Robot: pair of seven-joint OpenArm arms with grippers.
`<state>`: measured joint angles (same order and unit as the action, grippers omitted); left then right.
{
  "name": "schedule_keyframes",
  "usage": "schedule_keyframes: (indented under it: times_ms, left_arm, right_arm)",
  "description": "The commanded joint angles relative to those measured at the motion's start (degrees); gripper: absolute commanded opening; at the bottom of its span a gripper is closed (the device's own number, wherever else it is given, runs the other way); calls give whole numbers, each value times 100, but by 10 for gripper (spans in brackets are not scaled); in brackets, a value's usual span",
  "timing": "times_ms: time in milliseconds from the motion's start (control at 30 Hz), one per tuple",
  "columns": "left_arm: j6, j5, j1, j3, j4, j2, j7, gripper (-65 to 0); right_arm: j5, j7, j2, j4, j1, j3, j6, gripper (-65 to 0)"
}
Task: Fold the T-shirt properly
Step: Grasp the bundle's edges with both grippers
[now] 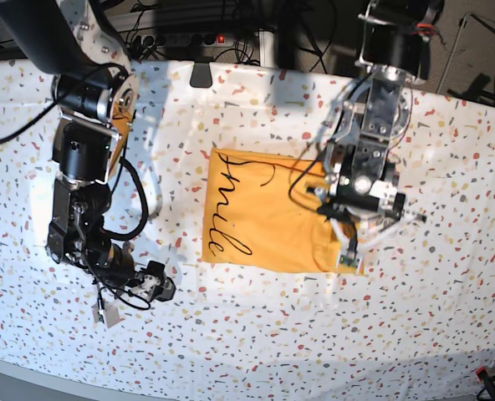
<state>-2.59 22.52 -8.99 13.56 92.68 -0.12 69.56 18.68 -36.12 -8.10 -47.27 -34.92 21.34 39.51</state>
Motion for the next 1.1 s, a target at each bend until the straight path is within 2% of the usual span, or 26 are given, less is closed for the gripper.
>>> schedule_keyframes:
  times_ms: [0,133,233,300,500,600,700,800,900,1067]
  left_arm:
    - [-9,57,-24,-2,92,-17,-7,-418]
    - [-7,61,378,-2,92,-111,24,-418]
    - [-13,57,459,0,98,-118,-57,-418]
    - [-142,59,448,0,151,-118,-59,-418]
    - [-203,-39,455,0,968,-116,-59,-418]
    - [-142,-938,584,0,1499,-118,-260,-418]
    - [293,-2188,852,4,1569,-116,-426,-418]
    - [664,-3056,1172,4,1565,-118,-916,-418]
    - [673,-3272,1429,4,1565,-118,-1386,-418]
    - [695,-3130,1617,4,1561,-120,-1941,-418]
  right_arm:
    - [149,136,-31,-111,-210,2,49,-345]
    - [157,140,-26,-111,-221,2,49,-345]
    - [382,111,-9,-111,-221,0,49,-345]
    - [527,61,35,-111,-221,-44,49,-345]
    - [551,9,262,-111,-223,-800,49,-345]
    - [275,275,319,-111,-227,-1318,49,-345]
    - [-203,568,369,-109,-219,-1755,49,-345]
    - [-234,570,365,-109,-205,-2052,49,-345]
    - [-396,422,367,-109,-201,-2142,49,-345]
    - [-302,-39,348,-109,-74,-2142,49,-345]
